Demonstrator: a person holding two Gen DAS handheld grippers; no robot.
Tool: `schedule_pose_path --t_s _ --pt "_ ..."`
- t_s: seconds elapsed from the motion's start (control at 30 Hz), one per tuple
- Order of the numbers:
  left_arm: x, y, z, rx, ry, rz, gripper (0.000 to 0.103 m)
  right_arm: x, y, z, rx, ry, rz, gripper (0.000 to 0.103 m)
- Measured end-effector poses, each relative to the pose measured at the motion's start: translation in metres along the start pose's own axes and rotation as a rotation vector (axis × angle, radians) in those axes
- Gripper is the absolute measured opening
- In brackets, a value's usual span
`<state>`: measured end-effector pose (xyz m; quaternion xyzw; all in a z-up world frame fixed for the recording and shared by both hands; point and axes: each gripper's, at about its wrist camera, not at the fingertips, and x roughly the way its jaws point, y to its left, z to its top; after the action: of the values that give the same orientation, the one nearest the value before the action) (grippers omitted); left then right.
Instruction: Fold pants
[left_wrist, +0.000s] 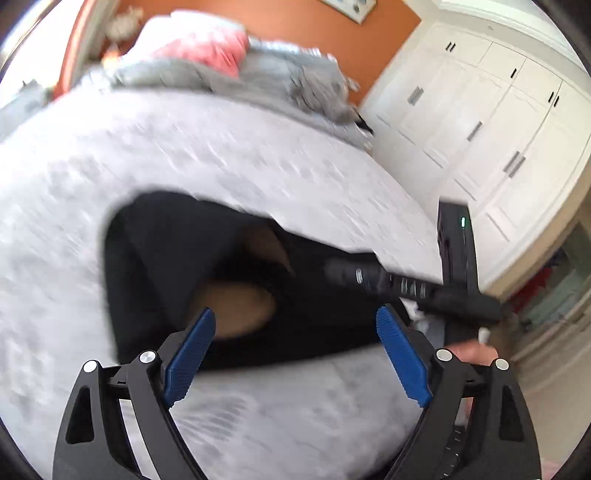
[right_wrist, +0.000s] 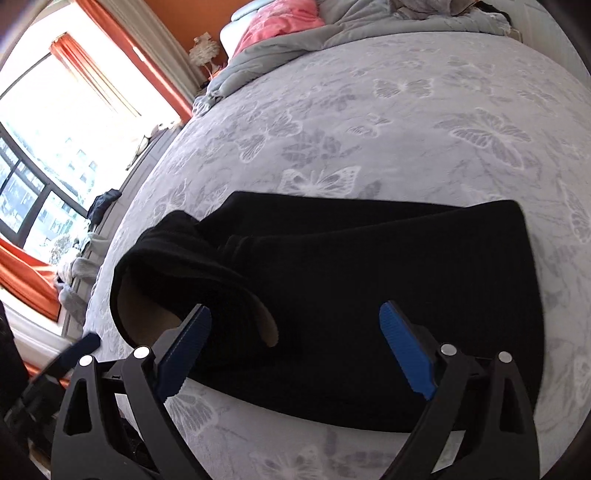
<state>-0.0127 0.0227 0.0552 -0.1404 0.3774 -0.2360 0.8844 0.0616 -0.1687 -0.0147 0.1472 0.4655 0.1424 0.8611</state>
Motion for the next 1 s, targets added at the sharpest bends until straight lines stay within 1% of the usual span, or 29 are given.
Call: schedule_pose_path --t_s 0.03,0.07,0.13,0.2,0.23,0.27,0.3,0.33,0.37,0.4,0.43,0.47,0.5,0.53,0.57,0.6,0.63,0.7,0.73,0.77,0.8,0.83,0.87,0.9,0.93,1.0 --pt "-0.006 0.005 0.004 0.008 -0.033 0.056 0.086 0.007 0.008 -0.002 -0.019 0.016 0.007 0.090" --pt "-0.009 0.010 0.007 0.006 -0.049 0.094 0.086 0.012 0.015 -0.003 -0.039 0.023 0.009 0.090" --pt "-0.015 0.022 0.013 -0.015 -0.086 0.180 0.086 0.020 0.032 -0.006 -0.108 0.013 -0.012 0.090" --pt "-0.019 0.032 0.017 -0.036 -0.113 0.251 0.086 0.026 0.045 -0.008 -0.188 -0.011 -0.081 0.091" --pt "-0.020 0.040 0.019 -0.055 -0.119 0.273 0.086 0.030 0.048 -0.009 -0.213 -0.013 -0.096 0.091" --pt "-0.022 0.051 0.023 -0.079 -0.116 0.279 0.086 0.033 0.050 -0.010 -0.227 -0.013 -0.103 0.091" --pt "-0.021 0.056 0.026 -0.108 -0.113 0.273 0.086 0.037 0.052 -0.010 -0.232 -0.011 -0.109 0.090" --pt "-0.024 0.073 0.030 -0.139 -0.111 0.263 0.086 0.041 0.052 -0.011 -0.238 0.000 -0.104 0.090" --pt "-0.026 0.083 0.034 -0.173 -0.110 0.251 0.086 0.045 0.055 -0.012 -0.249 0.009 -0.102 0.088" --pt "-0.028 0.094 0.035 -0.206 -0.109 0.241 0.086 0.048 0.056 -0.013 -0.261 0.014 -0.101 0.072" --pt "-0.029 0.102 0.035 -0.238 -0.113 0.238 0.086 0.052 0.058 -0.014 -0.275 0.031 -0.087 0.064" --pt "-0.034 0.109 0.035 -0.262 -0.120 0.241 0.086 0.054 0.060 -0.015 -0.273 0.041 -0.073 0.058" --pt "-0.033 0.113 0.037 -0.283 -0.129 0.246 0.086 0.052 0.061 -0.015 -0.270 0.030 -0.080 0.045" --pt "-0.036 0.119 0.035 -0.295 -0.136 0.251 0.086 0.050 0.063 -0.015 -0.277 0.030 -0.083 0.038" --pt "-0.041 0.123 0.034 -0.302 -0.141 0.258 0.086 0.049 0.063 -0.014 -0.282 0.030 -0.091 0.029" --pt "-0.045 0.121 0.028 -0.301 -0.144 0.262 0.086 0.048 0.061 -0.013 -0.280 0.029 -0.104 0.028" --pt "-0.044 0.119 0.028 -0.297 -0.147 0.269 0.086 0.046 0.060 -0.012 -0.281 0.028 -0.103 0.029" --pt "-0.040 0.118 0.029 -0.285 -0.145 0.280 0.086 0.044 0.058 -0.011 -0.272 0.030 -0.120 0.037" --pt "-0.038 0.117 0.029 -0.275 -0.144 0.287 0.086 0.042 0.059 -0.011 -0.275 0.029 -0.124 0.039" --pt "-0.038 0.115 0.030 -0.269 -0.144 0.297 0.086 0.038 0.060 -0.012 -0.280 0.017 -0.119 0.046" --pt "-0.037 0.114 0.030 -0.264 -0.144 0.305 0.086 0.032 0.063 -0.013 -0.296 -0.004 -0.113 0.058" --pt "-0.037 0.113 0.030 -0.260 -0.143 0.305 0.086 0.026 0.068 -0.014 -0.320 -0.028 -0.114 0.064" --pt "-0.037 0.113 0.030 -0.260 -0.140 0.302 0.086 0.020 0.074 -0.017 -0.354 -0.057 -0.122 0.074" --pt "-0.036 0.113 0.030 -0.262 -0.137 0.297 0.086 0.016 0.078 -0.018 -0.383 -0.075 -0.121 0.079" --pt "-0.036 0.113 0.029 -0.263 -0.135 0.294 0.086 0.014 0.083 -0.021 -0.412 -0.083 -0.119 0.080" --pt "-0.035 0.114 0.028 -0.263 -0.130 0.294 0.086 0.019 0.089 -0.025 -0.455 -0.070 -0.128 0.081"
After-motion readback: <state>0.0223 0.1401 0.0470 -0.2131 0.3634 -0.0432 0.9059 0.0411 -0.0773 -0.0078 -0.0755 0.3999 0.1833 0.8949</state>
